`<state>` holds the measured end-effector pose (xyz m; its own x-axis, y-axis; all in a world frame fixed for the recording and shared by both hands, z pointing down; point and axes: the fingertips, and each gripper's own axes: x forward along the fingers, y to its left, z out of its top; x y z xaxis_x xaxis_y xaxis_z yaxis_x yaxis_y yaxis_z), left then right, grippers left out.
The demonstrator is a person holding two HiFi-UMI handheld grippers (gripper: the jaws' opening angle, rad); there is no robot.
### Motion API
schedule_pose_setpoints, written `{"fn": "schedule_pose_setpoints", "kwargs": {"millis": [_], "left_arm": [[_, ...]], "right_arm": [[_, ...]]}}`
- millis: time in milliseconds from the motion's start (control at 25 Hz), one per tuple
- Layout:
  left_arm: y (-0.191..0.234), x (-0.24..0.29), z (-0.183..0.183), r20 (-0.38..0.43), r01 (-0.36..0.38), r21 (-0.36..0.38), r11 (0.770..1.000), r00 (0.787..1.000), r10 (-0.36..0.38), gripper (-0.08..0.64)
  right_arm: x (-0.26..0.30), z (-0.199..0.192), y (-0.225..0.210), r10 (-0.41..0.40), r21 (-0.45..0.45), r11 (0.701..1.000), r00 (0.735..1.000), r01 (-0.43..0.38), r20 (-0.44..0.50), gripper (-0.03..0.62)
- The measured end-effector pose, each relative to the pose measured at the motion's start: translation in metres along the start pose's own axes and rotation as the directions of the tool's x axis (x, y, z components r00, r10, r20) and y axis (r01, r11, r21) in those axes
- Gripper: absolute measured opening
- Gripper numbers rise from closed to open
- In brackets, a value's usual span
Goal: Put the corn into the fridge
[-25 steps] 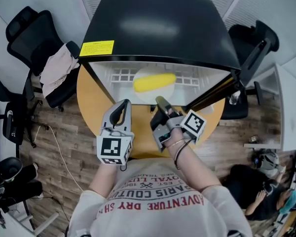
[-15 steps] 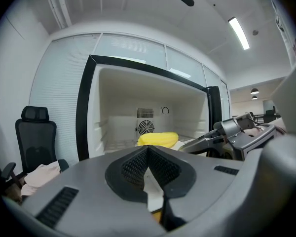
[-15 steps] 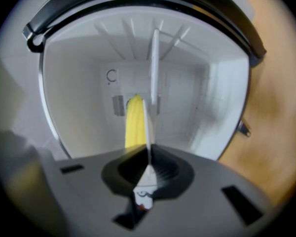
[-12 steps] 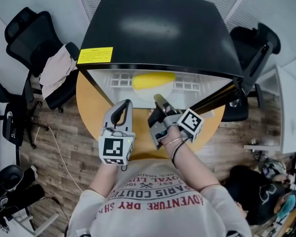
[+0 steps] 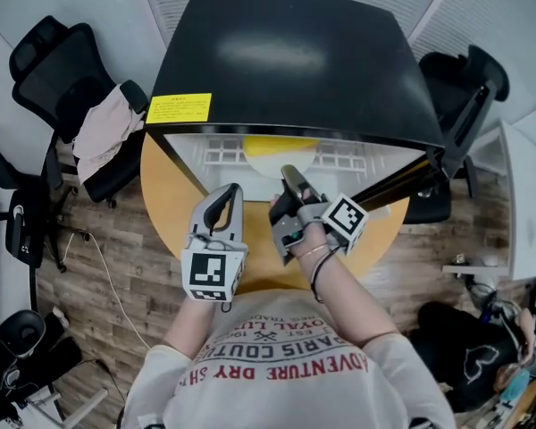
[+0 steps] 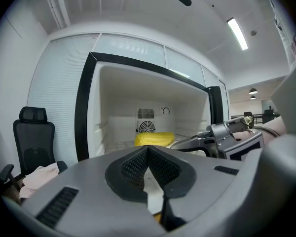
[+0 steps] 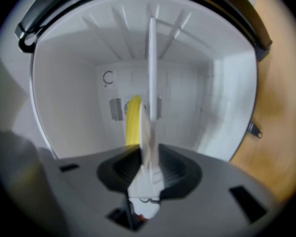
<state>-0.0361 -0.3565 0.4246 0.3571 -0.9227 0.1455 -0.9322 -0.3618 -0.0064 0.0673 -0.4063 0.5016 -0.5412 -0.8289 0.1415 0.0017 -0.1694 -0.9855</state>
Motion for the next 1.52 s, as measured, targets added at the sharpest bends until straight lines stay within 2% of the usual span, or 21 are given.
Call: {"fn": "schedule_pose_setpoints", "kwargs": {"millis": [120,200,480,600,680,880,960,1040,1080,1160,1240,1280,1360,1440,1520], "left_arm": [[0.001,0.001,-0.001,-0.008,0.004,0.0,1.0,1.0,-0.004,0.025],[0.002,0.002,-0.002,-0.011,0.007,-0.001,1.0,1.0,-0.007,0.025],[-0.006,0.005,-0.003,-0.014,0.03,-0.001,1.0,0.999,-0.03,0.025],[-0.005,0.01,-0.003,-0.017,0.038,-0.004,0.999,0.999,-0.038,0.025],[-0.007,0.011,-0.002,-0.016,0.043,-0.011,0.999,0.999,-0.043,0.025],[-0.013,0.008,0.001,-0.002,0.053,-0.011,0.999,0.999,-0.053,0.025],[-0.016,0.006,0.001,-0.001,0.06,-0.008,0.998,0.998,-0.06,0.025],[-0.019,0.004,0.0,0.001,0.064,-0.009,0.998,0.998,-0.064,0.025],[-0.02,0.002,0.001,0.003,0.065,-0.009,0.998,0.998,-0.065,0.025],[-0.021,0.0,0.001,0.005,0.063,-0.008,0.998,0.998,-0.063,0.025],[-0.02,-0.003,0.002,0.004,0.058,-0.008,0.998,0.998,-0.058,0.025],[-0.019,-0.004,0.003,0.005,0.056,-0.009,0.998,0.998,-0.056,0.025],[-0.018,-0.007,0.005,0.008,0.052,-0.012,0.999,0.999,-0.052,0.025],[-0.019,-0.008,0.006,0.011,0.051,-0.013,0.999,0.999,-0.051,0.025],[-0.022,-0.009,0.007,0.016,0.056,-0.016,0.998,0.998,-0.055,0.025]], "right_arm": [[0.005,0.003,-0.004,-0.013,-0.012,1.0,1.0,0.013,0.007,0.158],[0.008,0.004,-0.005,-0.017,-0.019,1.0,1.0,0.017,0.012,0.166],[0.008,0.003,-0.003,-0.02,-0.018,1.0,1.0,0.02,0.006,0.163],[0.009,0.0,0.007,0.0,-0.015,1.0,1.0,0.0,-0.005,0.126],[0.004,-0.002,0.014,0.011,-0.032,0.999,1.0,-0.012,-0.009,0.137],[-0.014,-0.006,0.012,-0.02,-0.044,0.999,1.0,0.02,-0.008,0.137],[-0.023,-0.011,0.01,-0.024,-0.095,0.995,0.999,0.021,-0.026,0.129],[-0.03,-0.017,0.01,-0.042,-0.241,0.97,0.998,0.027,-0.055,0.084],[-0.035,-0.018,0.012,-0.057,-0.328,0.944,0.997,0.035,-0.057,0.048],[-0.043,-0.02,0.021,-0.059,-0.506,0.862,0.997,0.031,-0.04,0.04],[-0.049,-0.024,0.041,-0.012,-0.675,0.738,1.0,-0.01,-0.029,0.038],[-0.053,-0.026,0.052,0.012,-0.752,0.659,1.0,-0.026,-0.024,0.038],[-0.06,-0.031,0.071,0.046,-0.88,0.474,0.999,-0.029,-0.009,0.038],[-0.067,-0.037,0.086,0.074,-0.959,0.284,0.997,-0.02,0.001,0.038],[-0.073,-0.043,0.096,0.098,-0.994,0.109,0.995,-0.008,0.003,0.038]]}}
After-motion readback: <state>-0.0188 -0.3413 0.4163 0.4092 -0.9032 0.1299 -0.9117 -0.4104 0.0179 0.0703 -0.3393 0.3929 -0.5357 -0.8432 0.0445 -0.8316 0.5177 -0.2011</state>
